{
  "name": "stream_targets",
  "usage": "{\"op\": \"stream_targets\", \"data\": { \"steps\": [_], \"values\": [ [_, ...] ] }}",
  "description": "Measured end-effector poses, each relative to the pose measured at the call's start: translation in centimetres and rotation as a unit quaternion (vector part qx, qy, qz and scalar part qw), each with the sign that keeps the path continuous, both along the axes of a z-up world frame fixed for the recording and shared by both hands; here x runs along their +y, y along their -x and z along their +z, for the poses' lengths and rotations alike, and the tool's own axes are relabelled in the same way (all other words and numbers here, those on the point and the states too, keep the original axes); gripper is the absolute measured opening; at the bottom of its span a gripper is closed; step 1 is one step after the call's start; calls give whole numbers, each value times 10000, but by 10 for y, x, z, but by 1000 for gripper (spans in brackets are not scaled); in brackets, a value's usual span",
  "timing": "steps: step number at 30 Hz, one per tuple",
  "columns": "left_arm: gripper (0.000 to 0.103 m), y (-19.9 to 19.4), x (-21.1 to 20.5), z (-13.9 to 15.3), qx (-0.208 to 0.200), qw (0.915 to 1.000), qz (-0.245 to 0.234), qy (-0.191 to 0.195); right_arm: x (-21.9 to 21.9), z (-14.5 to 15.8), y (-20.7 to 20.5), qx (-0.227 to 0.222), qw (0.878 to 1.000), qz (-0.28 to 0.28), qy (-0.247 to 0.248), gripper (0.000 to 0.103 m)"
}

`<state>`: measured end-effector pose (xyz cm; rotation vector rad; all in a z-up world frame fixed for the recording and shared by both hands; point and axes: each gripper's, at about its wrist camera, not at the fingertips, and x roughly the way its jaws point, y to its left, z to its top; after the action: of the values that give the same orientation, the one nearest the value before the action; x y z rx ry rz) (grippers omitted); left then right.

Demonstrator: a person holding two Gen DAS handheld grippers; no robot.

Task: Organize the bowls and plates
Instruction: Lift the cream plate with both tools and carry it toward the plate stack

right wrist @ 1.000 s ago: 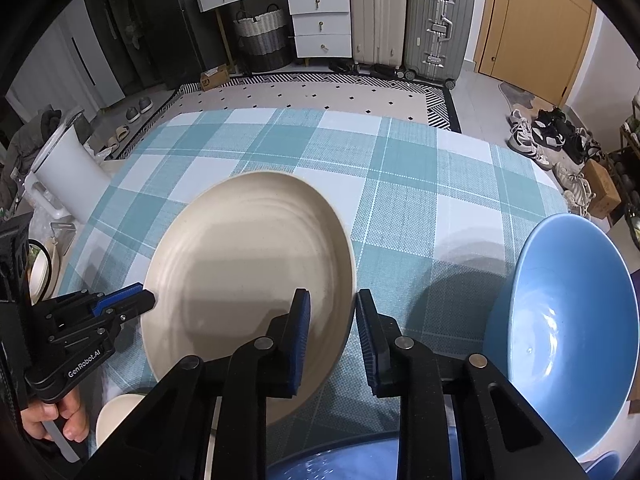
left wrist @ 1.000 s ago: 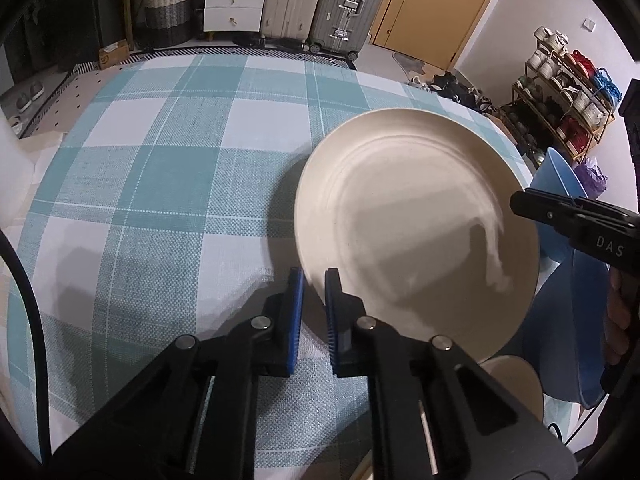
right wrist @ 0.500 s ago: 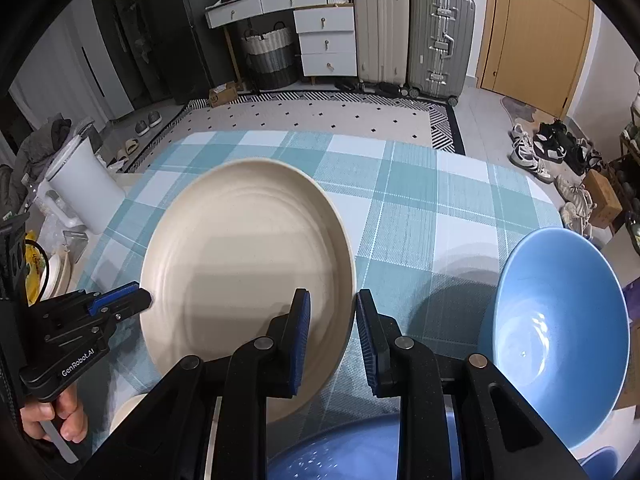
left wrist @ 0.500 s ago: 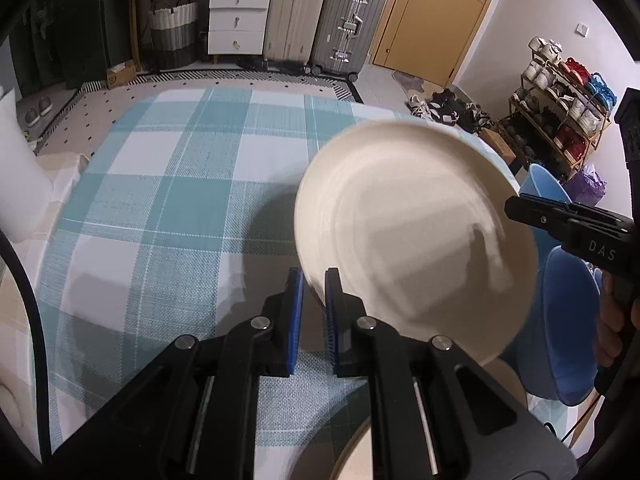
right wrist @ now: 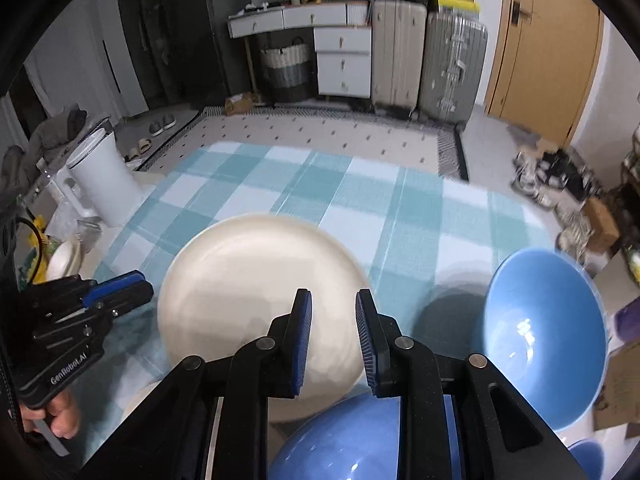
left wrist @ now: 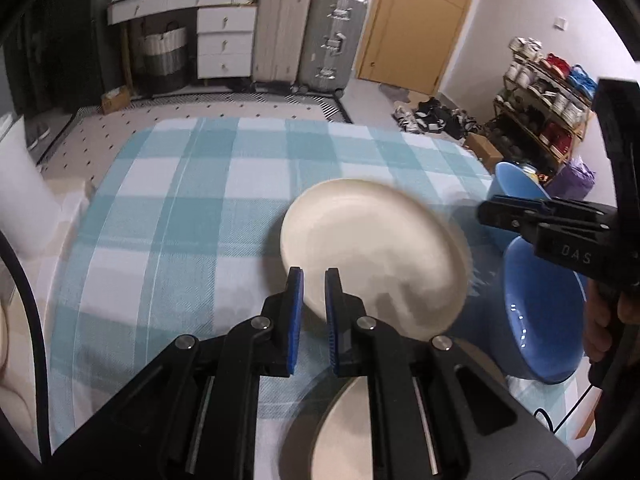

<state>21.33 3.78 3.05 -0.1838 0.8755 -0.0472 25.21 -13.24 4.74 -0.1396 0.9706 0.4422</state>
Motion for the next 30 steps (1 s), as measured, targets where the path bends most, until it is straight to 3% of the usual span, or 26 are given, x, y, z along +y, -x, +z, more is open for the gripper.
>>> {"op": "stream_targets", "data": {
  "steps": [6,8,11,14,17,19,21,30],
  "values": [
    [9,-7,19,-21,329,9990,288,92,-8,-9,-3,165,9997,-129,90,28],
    [10,-15,25,-32,483,9979,369,209,-13,-13,-10,259,9993,-244,74,42],
    [16,-26,31,-48,670,9962,451,318,-16,-20,-20,361,9987,-334,102,46],
    [31,-37,34,-61,788,9948,475,443,-16,-29,-31,502,9979,-373,157,49],
    [51,-47,34,-68,851,9938,481,535,-14,-39,-41,687,9968,-372,153,49],
    [70,-54,35,-71,844,9933,453,642,-13,-46,-46,783,9960,-388,167,50],
    [77,-61,35,-74,845,9928,439,733,-13,-51,-50,865,9953,-396,157,52],
    [78,-86,28,-89,1059,9908,407,732,-11,-67,-64,1087,9931,-399,155,58]
  ]
}}
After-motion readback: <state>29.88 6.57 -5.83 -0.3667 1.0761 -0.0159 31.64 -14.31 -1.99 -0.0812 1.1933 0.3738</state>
